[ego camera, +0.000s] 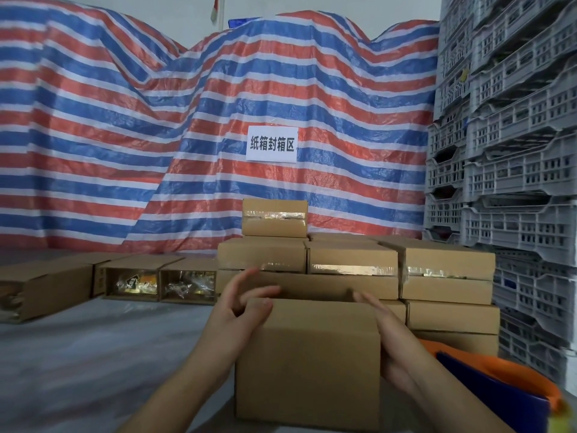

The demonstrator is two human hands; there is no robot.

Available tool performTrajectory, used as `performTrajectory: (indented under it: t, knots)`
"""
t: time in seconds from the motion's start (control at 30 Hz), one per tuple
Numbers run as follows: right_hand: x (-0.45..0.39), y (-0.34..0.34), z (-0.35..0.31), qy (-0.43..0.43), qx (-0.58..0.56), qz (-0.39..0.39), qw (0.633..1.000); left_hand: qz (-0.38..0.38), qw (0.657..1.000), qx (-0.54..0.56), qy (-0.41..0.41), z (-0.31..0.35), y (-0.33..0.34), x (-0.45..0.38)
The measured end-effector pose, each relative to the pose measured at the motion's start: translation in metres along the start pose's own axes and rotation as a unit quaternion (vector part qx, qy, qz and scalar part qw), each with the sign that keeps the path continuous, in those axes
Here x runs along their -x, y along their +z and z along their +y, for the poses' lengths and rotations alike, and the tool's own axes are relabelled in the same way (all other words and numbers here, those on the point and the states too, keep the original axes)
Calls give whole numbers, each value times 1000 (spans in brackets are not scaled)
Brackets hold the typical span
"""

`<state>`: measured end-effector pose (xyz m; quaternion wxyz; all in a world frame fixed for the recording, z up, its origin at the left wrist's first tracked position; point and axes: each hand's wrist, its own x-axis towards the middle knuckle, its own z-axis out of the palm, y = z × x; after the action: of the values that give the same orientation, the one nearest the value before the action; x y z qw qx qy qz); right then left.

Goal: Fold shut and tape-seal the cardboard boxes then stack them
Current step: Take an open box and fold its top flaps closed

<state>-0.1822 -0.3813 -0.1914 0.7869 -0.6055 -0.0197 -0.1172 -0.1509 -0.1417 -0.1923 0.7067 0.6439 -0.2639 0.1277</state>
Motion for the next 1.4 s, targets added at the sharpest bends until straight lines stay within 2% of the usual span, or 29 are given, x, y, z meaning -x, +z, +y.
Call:
performTrajectory:
  t: [0.2, 0.3, 0.4, 0.6, 0.7, 0.83, 0.9, 1.1, 1.23, 1.33, 1.4]
  knots:
    - [3, -1, 4, 18, -4, -39, 999, 28, 999, 26, -12, -2, 2, -3]
    - [1, -6, 4, 12, 37, -45, 998, 26, 999, 34, -26, -4, 2, -3]
    - [0, -8, 0, 21, 47, -60, 997, -6, 992, 87, -90, -4, -3, -7]
    - [-8, -11, -1, 11, -17, -86, 996, -101, 965, 134, -204, 4, -16, -25]
    - [-10, -12, -1, -19, -21, -108, 994, -120, 961, 140, -205, 1, -14, -25]
    - [-8, -13, -2, -47, 6, -117, 992, -88, 968, 128, -196, 0, -11, -22]
    - [-6, -11, -2, -54, 26, -111, 992, -69, 971, 99, -208, 1, -11, -19]
    - [-6, -9, 1, -52, 51, -54, 996, -77, 968, 58, -232, 4, -14, -16]
    - [-6, -8, 1, -48, 60, -47, 996, -86, 973, -21, -215, 11, -17, -17]
    - [-4, -7, 0, -44, 70, -41, 996, -106, 962, -216, -133, 28, -17, -22]
    - [-2, -7, -1, -47, 77, -39, 995, -100, 917, -385, -25, 39, -6, -22]
